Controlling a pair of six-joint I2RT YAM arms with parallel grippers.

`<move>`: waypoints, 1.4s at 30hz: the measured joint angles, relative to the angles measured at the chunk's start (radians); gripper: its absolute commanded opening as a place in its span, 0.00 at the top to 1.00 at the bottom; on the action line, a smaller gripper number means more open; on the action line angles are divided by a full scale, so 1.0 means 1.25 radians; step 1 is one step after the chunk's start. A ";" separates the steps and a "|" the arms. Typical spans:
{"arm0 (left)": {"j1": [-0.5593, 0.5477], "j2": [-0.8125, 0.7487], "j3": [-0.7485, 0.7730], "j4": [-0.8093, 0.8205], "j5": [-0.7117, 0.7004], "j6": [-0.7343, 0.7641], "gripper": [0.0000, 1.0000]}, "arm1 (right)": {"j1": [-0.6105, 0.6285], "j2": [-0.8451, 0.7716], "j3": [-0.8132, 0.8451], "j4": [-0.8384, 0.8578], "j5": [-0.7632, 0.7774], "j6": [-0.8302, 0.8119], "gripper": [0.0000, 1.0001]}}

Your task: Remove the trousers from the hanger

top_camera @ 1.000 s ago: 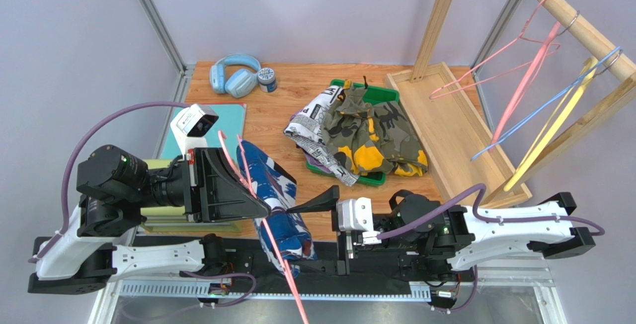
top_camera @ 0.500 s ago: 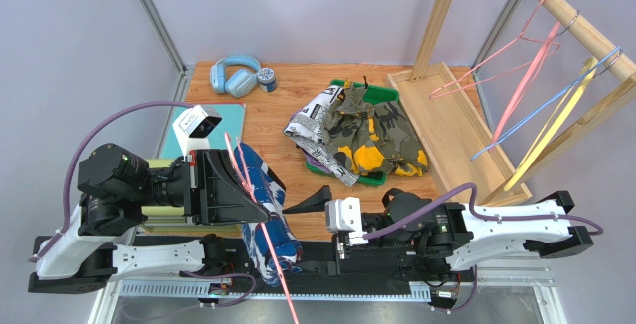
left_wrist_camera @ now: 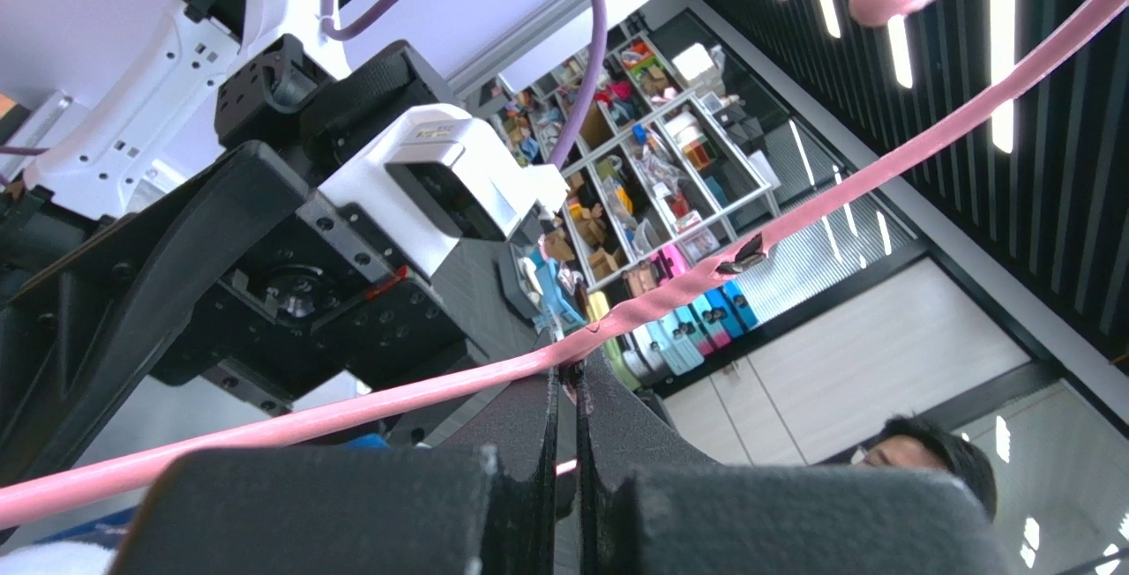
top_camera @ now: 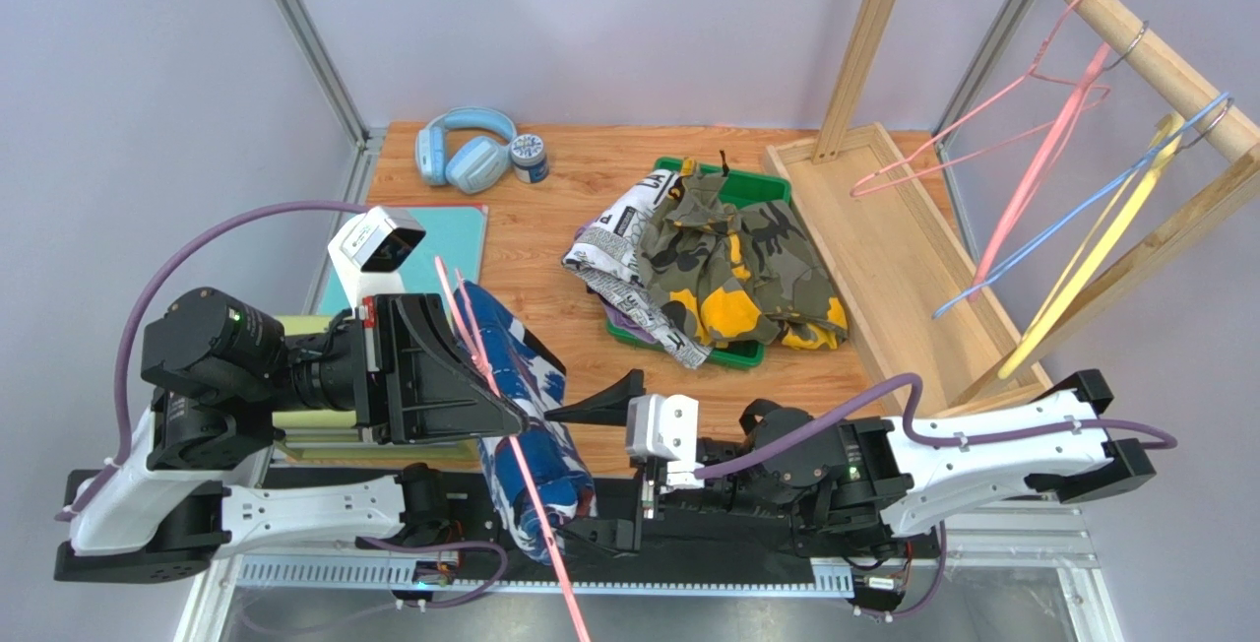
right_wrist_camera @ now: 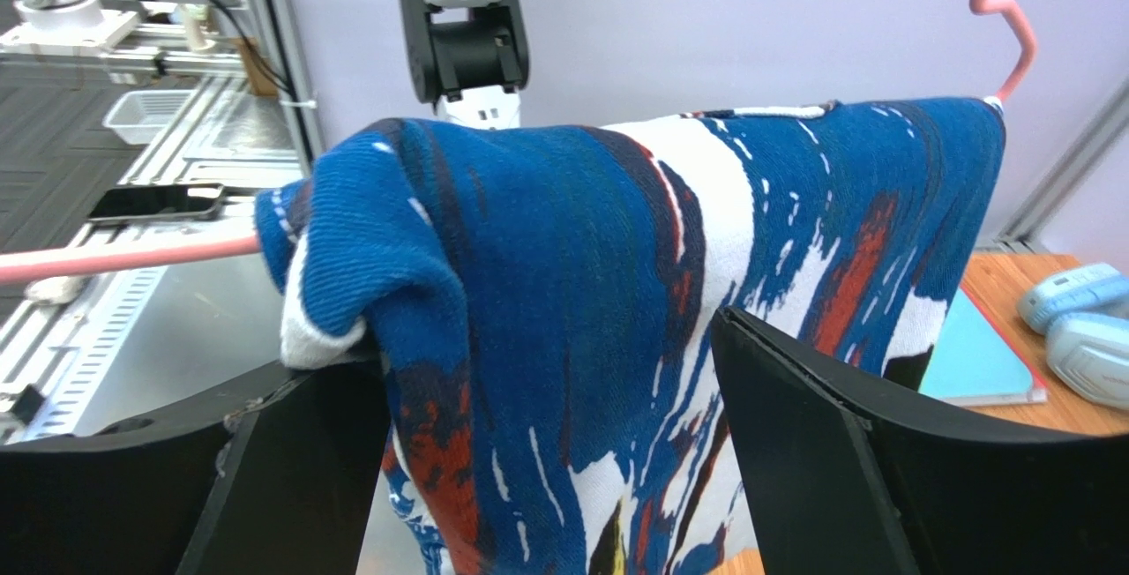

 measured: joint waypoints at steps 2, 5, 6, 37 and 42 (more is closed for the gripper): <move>0.000 0.001 0.000 0.000 0.006 0.000 1.00 | 0.006 0.016 0.002 0.008 0.034 -0.003 0.21; 0.000 0.001 0.000 0.000 0.014 0.001 1.00 | 0.007 0.037 0.009 0.014 0.062 -0.010 0.61; 0.000 0.001 0.000 0.000 0.015 0.003 1.00 | 0.008 0.042 0.010 0.019 0.066 -0.012 0.69; 0.003 -0.257 -0.076 -0.205 -0.163 0.037 1.00 | 0.162 0.229 0.213 -0.075 0.444 -0.201 1.00; 0.003 -0.256 -0.075 -0.218 -0.178 0.038 1.00 | 0.161 0.237 0.213 -0.024 0.495 -0.251 1.00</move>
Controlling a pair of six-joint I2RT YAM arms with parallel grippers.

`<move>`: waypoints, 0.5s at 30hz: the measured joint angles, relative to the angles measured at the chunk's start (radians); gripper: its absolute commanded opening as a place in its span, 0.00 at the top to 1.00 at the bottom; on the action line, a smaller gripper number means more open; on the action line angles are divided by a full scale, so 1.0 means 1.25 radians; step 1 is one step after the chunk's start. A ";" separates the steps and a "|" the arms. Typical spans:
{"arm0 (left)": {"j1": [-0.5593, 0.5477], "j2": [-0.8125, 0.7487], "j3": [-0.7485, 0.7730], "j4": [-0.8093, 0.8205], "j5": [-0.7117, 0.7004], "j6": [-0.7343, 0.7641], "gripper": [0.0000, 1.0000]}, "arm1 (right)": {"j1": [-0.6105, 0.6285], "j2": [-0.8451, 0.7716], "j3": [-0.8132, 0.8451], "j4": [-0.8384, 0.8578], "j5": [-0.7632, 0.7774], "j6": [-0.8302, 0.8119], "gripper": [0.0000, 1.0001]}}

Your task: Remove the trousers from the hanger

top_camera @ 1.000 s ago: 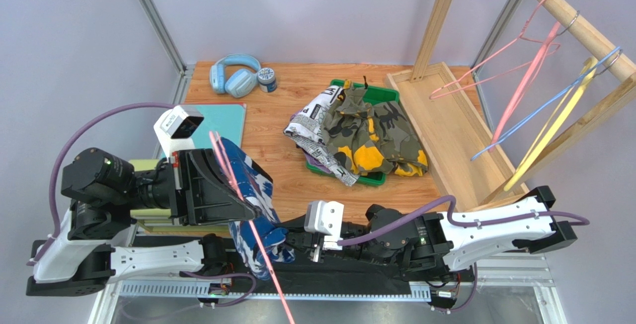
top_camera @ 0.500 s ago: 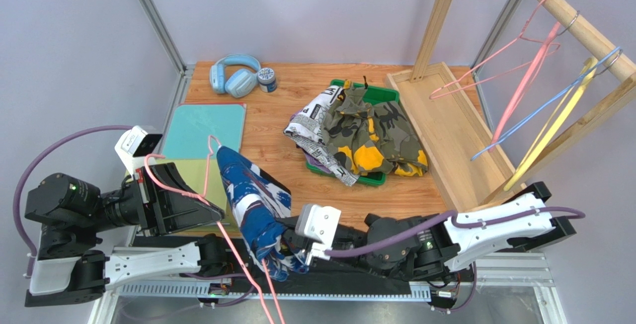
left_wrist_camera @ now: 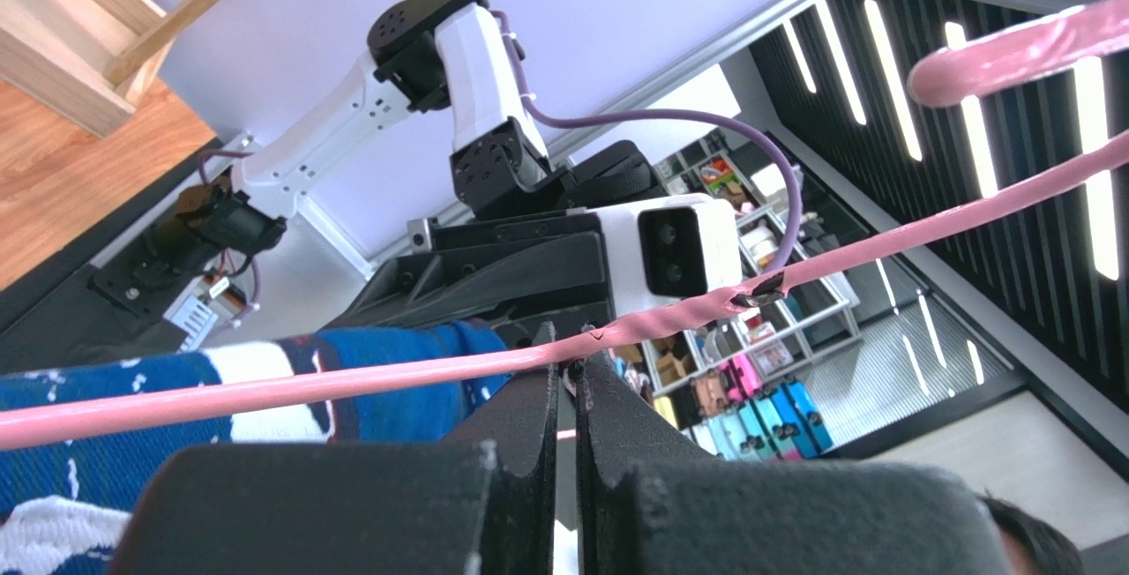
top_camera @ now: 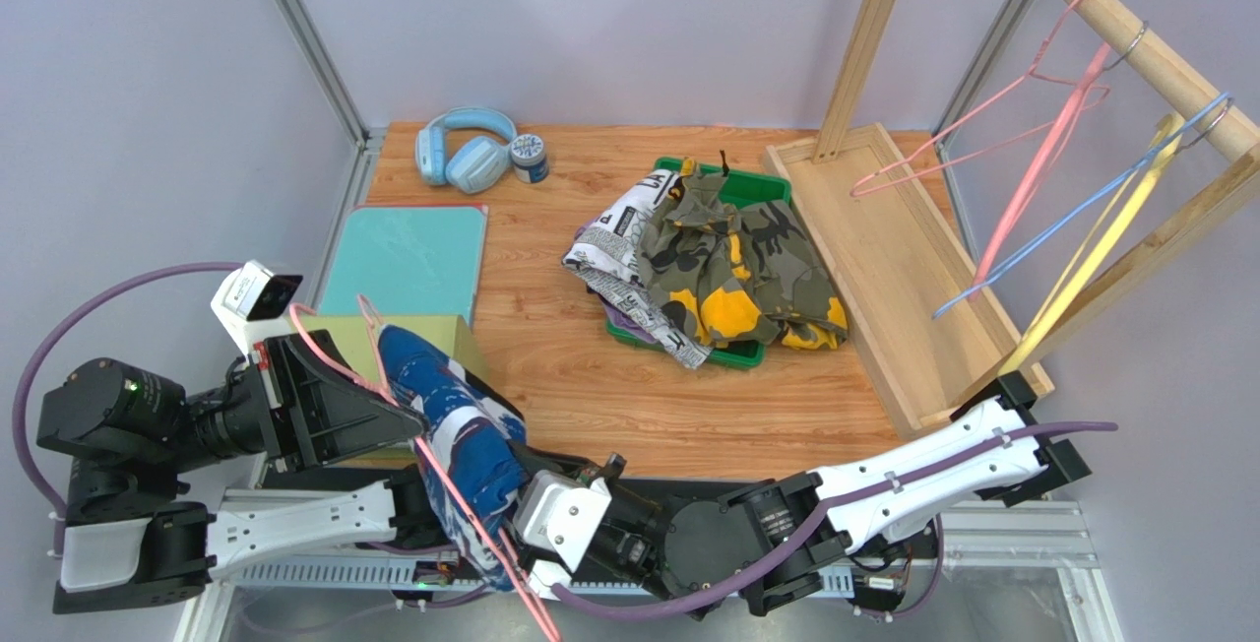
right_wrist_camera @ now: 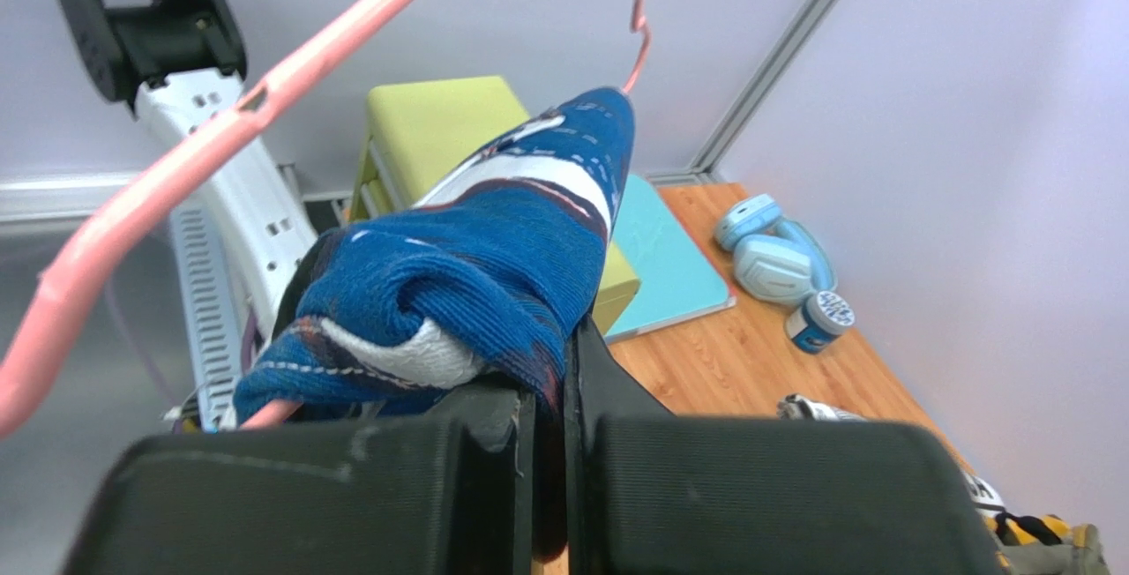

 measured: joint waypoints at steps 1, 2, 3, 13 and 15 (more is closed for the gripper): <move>0.000 0.000 0.000 0.001 -0.003 0.000 1.00 | 0.000 0.000 0.000 0.016 0.009 -0.013 1.00; 0.000 0.000 0.000 0.001 -0.005 0.000 1.00 | -0.001 -0.001 0.000 0.032 0.016 -0.024 1.00; 0.000 0.000 0.000 0.002 -0.007 0.000 1.00 | -0.001 -0.002 0.000 0.044 0.020 -0.034 1.00; 0.000 0.003 0.005 -0.047 -0.064 0.006 1.00 | -0.013 -0.038 0.002 0.170 0.029 -0.102 1.00; 0.000 0.005 0.008 -0.063 -0.076 0.008 1.00 | -0.013 -0.044 0.009 0.186 0.026 -0.115 1.00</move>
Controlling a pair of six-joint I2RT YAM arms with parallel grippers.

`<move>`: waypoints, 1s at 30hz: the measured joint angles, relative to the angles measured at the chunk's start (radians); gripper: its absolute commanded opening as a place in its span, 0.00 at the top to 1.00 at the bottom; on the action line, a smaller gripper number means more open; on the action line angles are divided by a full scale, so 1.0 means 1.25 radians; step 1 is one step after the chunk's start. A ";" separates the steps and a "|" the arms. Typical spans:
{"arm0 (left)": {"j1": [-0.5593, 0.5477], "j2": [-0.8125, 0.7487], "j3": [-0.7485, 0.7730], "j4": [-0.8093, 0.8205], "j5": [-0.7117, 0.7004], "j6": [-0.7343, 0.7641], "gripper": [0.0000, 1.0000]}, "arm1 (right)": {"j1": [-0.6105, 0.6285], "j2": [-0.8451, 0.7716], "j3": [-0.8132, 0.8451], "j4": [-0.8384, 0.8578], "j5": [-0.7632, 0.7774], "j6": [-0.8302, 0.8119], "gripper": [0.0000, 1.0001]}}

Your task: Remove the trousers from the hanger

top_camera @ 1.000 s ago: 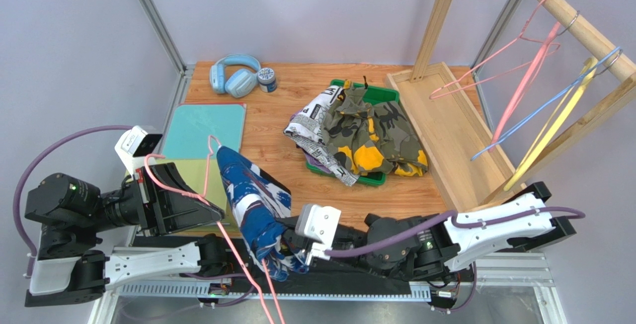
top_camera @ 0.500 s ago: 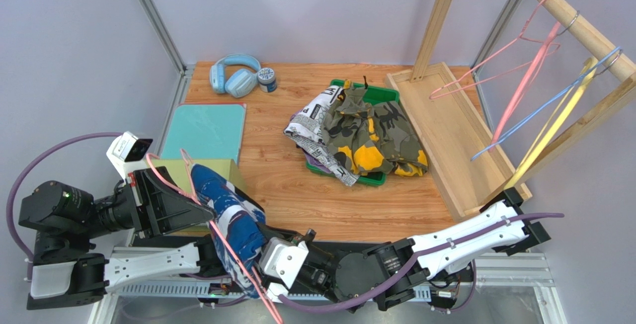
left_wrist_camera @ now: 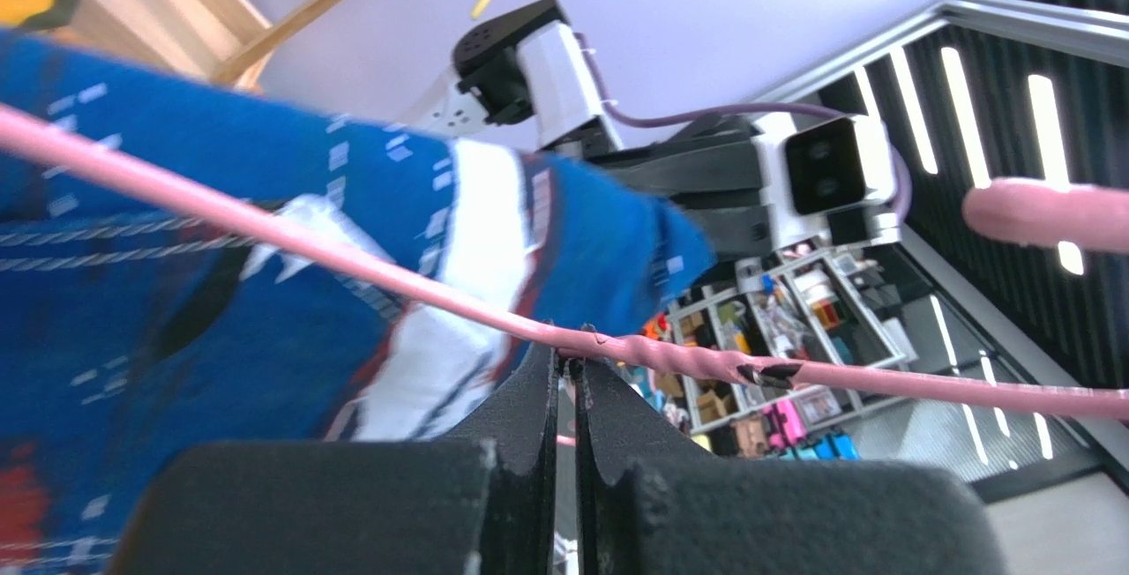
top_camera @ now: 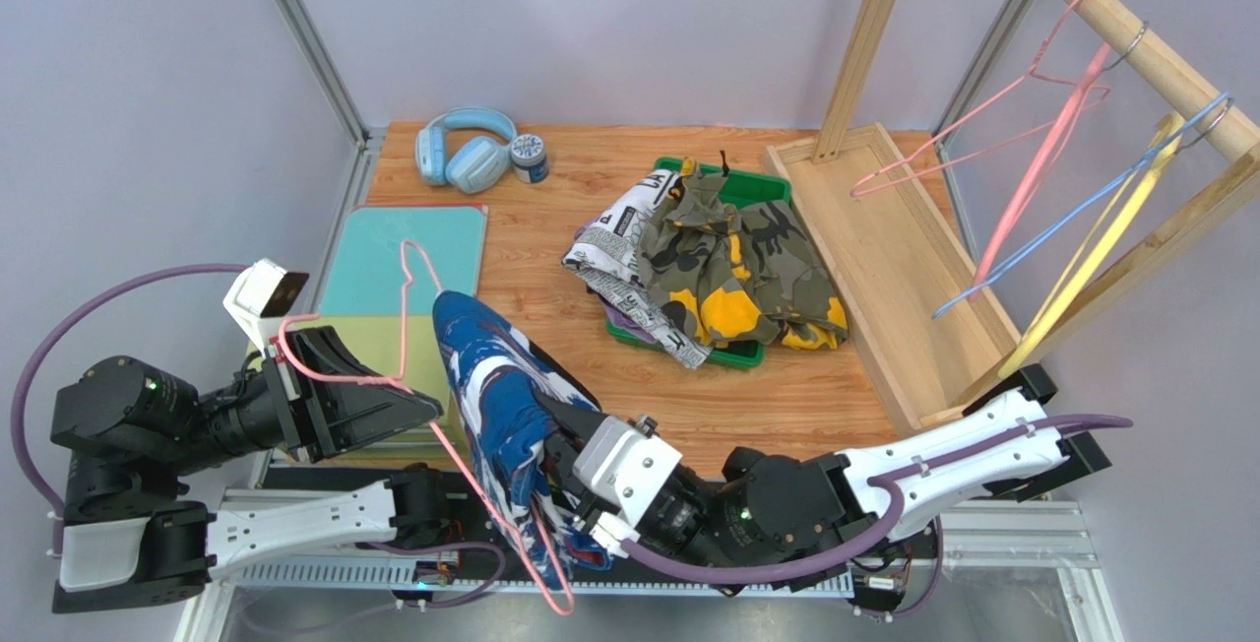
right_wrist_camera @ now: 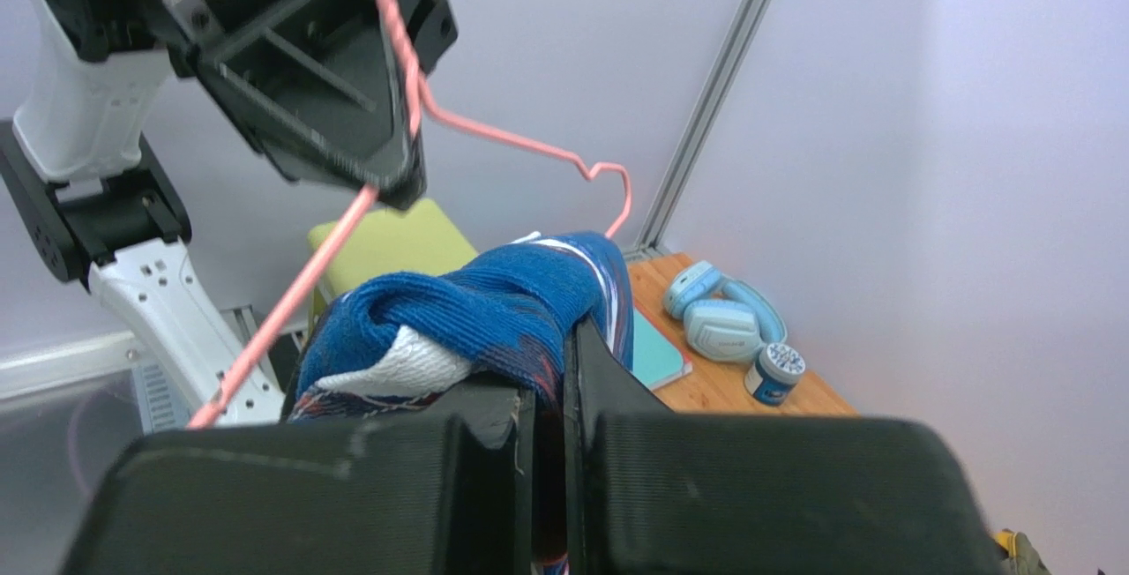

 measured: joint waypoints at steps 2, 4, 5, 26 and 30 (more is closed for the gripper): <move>0.000 0.002 0.001 -0.021 -0.010 0.008 1.00 | 0.000 -0.001 0.022 0.013 -0.004 -0.019 1.00; 0.000 0.002 0.001 -0.039 -0.014 0.013 1.00 | 0.000 -0.001 0.049 0.023 -0.008 -0.041 1.00; 0.000 0.002 0.001 -0.046 -0.014 0.015 1.00 | 0.000 -0.001 0.063 0.027 -0.011 -0.050 1.00; 0.000 0.007 -0.055 -0.080 -0.039 0.029 1.00 | -0.100 0.064 0.404 0.023 -0.066 -0.221 1.00; 0.000 0.014 -0.073 -0.087 -0.052 0.028 1.00 | -0.133 0.067 0.462 0.012 -0.083 -0.242 1.00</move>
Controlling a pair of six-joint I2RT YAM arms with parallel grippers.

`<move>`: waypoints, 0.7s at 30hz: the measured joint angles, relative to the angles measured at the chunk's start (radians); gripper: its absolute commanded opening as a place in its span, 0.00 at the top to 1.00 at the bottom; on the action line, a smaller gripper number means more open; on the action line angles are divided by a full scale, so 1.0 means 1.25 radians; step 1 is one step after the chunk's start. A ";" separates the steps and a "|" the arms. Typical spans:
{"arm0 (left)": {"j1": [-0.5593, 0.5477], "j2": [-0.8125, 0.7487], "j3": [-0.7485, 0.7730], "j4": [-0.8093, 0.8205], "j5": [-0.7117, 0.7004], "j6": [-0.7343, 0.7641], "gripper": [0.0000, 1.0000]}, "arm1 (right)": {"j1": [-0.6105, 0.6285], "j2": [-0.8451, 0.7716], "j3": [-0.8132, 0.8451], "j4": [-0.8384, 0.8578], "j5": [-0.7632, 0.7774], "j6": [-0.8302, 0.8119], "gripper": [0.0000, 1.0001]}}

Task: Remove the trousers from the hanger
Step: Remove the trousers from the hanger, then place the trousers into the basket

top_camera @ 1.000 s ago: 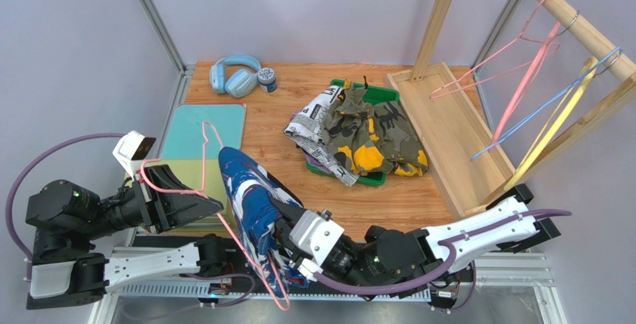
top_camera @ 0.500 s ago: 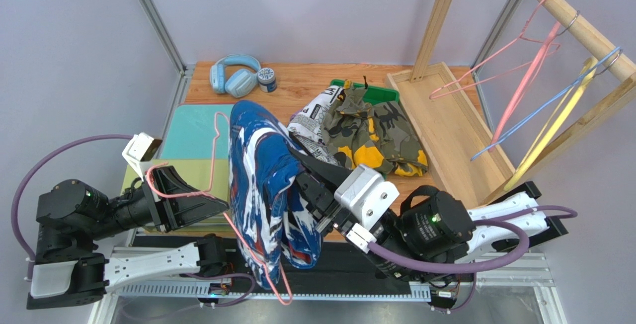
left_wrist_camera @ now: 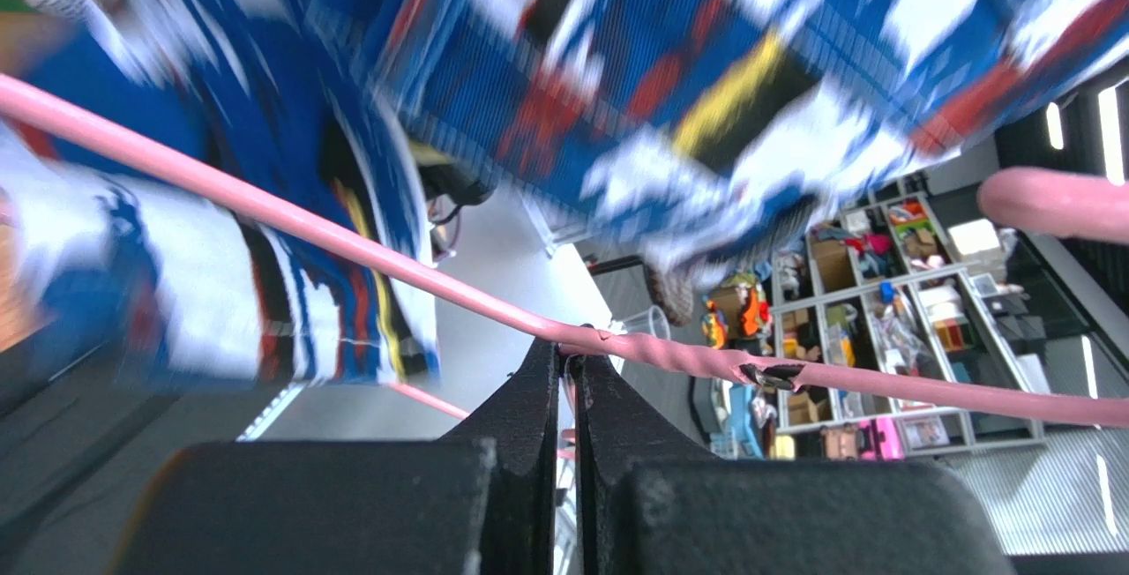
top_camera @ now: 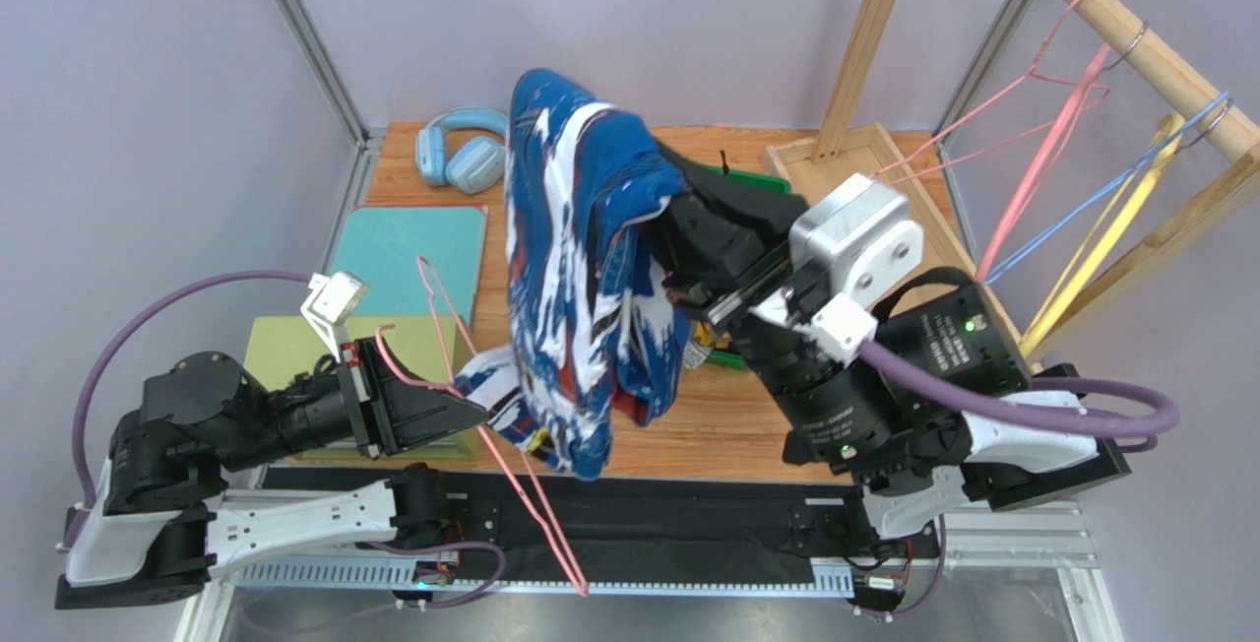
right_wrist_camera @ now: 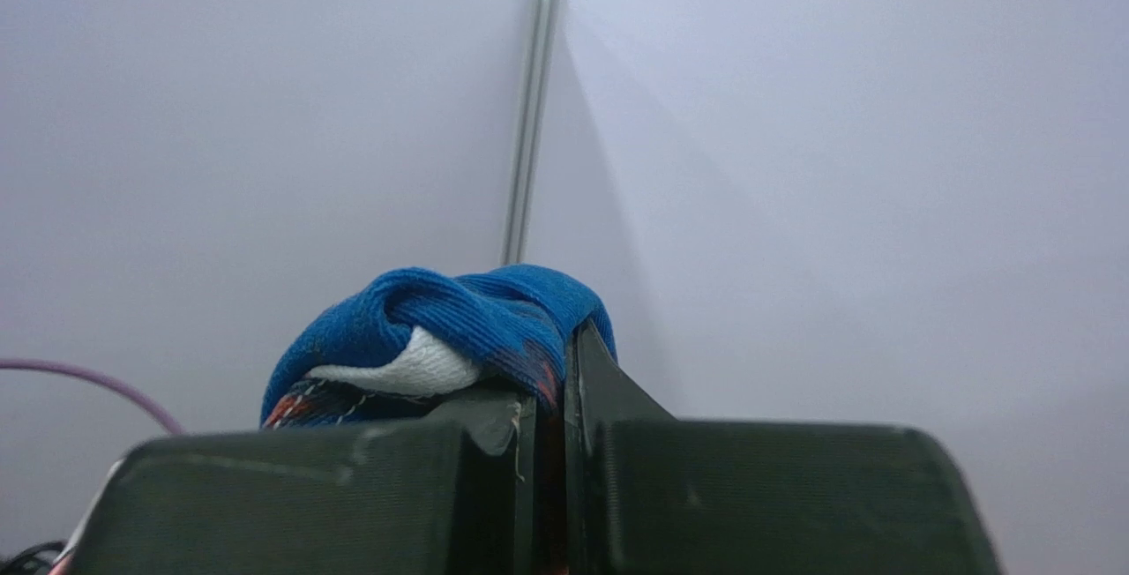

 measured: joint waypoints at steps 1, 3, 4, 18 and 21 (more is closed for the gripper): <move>0.000 0.002 -0.003 -0.005 -0.004 0.000 1.00 | -0.016 -0.001 0.009 0.000 -0.005 -0.004 1.00; 0.000 0.004 -0.010 -0.014 -0.011 0.000 1.00 | -0.064 -0.008 0.013 -0.010 -0.014 0.002 1.00; 0.000 0.004 -0.014 -0.016 -0.016 0.000 1.00 | -0.095 -0.013 0.012 -0.022 -0.018 0.010 1.00; 0.000 0.084 -0.036 -0.024 -0.047 0.024 1.00 | -0.573 0.114 0.255 -0.284 -0.187 0.207 1.00; 0.000 0.094 -0.042 -0.009 -0.042 0.027 1.00 | -0.631 0.176 0.349 -0.274 -0.268 0.225 1.00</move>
